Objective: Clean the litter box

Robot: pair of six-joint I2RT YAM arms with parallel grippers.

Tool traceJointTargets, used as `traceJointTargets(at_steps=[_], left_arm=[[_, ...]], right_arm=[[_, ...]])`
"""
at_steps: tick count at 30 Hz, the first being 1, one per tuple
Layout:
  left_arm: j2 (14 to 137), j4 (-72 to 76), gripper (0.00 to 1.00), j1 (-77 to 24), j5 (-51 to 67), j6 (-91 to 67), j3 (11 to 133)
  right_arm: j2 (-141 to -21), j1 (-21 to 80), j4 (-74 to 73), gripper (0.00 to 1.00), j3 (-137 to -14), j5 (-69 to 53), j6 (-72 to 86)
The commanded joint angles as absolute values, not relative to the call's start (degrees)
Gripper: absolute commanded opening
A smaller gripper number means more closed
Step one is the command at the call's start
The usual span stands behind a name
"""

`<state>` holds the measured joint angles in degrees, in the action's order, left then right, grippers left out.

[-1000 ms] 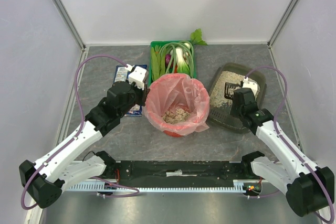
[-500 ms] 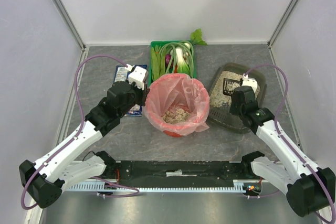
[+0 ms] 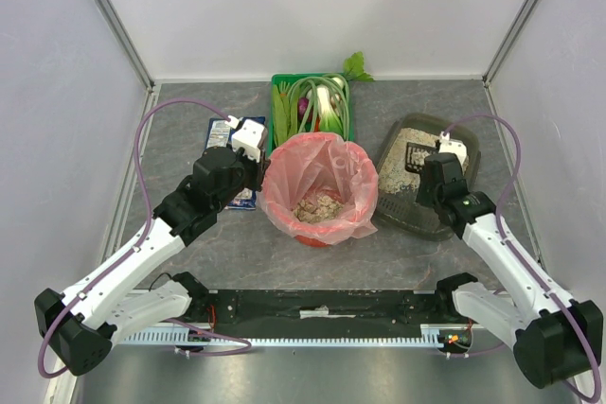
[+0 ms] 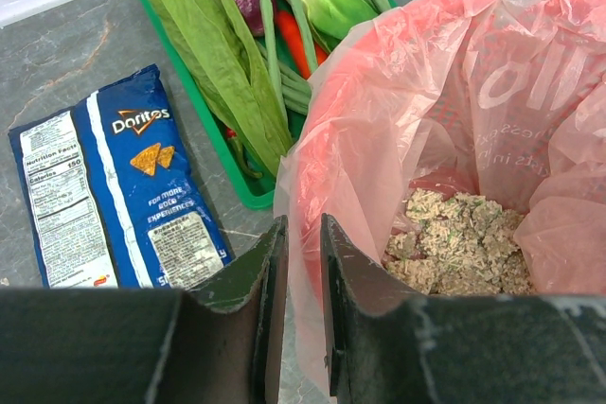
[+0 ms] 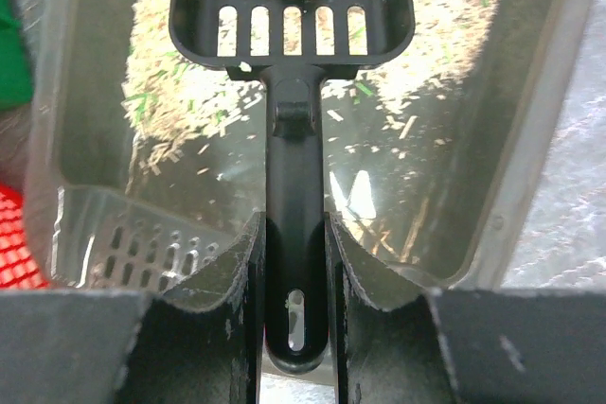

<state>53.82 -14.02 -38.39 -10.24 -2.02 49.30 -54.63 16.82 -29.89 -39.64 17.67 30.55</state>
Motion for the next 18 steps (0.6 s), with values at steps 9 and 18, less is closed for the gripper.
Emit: traceJointTargets(at_steps=[9,18], left_arm=[[53.0,-11.9,0.26,-38.6,-10.3,-1.8,49.4],[53.5,-12.2,0.26,-38.6,-9.6,-1.9,49.7]], right_arm=[[-54.5,15.9,-25.2,0.0,-40.4,8.0,28.4],[-54.0,16.0,-32.7,0.0,-43.3,25.7,28.2]])
